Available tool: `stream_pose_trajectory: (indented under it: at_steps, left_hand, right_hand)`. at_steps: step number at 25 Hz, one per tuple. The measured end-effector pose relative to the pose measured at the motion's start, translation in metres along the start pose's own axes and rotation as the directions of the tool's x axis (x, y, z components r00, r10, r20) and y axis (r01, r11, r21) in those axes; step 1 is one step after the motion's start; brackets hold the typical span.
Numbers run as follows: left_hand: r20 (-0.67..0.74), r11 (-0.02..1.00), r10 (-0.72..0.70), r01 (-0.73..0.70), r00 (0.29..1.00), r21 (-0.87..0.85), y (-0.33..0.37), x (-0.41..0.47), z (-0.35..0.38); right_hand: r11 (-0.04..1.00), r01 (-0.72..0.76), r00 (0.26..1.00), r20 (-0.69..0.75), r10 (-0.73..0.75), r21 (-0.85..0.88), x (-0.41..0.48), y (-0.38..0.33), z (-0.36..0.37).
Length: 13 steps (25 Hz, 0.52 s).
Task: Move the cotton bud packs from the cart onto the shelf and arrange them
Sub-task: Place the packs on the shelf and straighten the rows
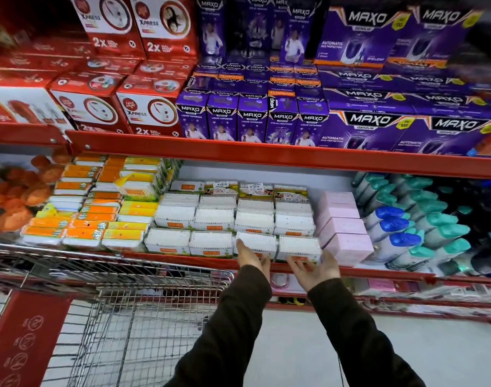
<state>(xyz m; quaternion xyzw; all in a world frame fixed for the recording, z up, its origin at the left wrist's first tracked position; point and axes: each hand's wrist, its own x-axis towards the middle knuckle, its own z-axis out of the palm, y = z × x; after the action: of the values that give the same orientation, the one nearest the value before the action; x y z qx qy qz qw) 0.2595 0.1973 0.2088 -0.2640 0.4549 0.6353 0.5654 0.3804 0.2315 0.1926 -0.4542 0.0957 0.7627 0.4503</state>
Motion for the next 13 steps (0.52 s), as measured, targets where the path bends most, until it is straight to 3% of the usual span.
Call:
stream_pose_trajectory:
  at_steps: [6,13]
  left_hand:
    - [0.023,0.997,0.028,-0.03,0.999,0.067,0.009,0.011,0.013]
    - [0.058,1.0,-0.004,0.004,0.998,-0.003,0.016,0.011,-0.007]
  right_hand:
    - [0.999,-0.028,1.0,-0.005,0.028,-0.021,0.015,-0.001,0.011]
    - [0.999,-0.044,0.999,-0.025,0.043,-0.023,0.02,0.006,0.006]
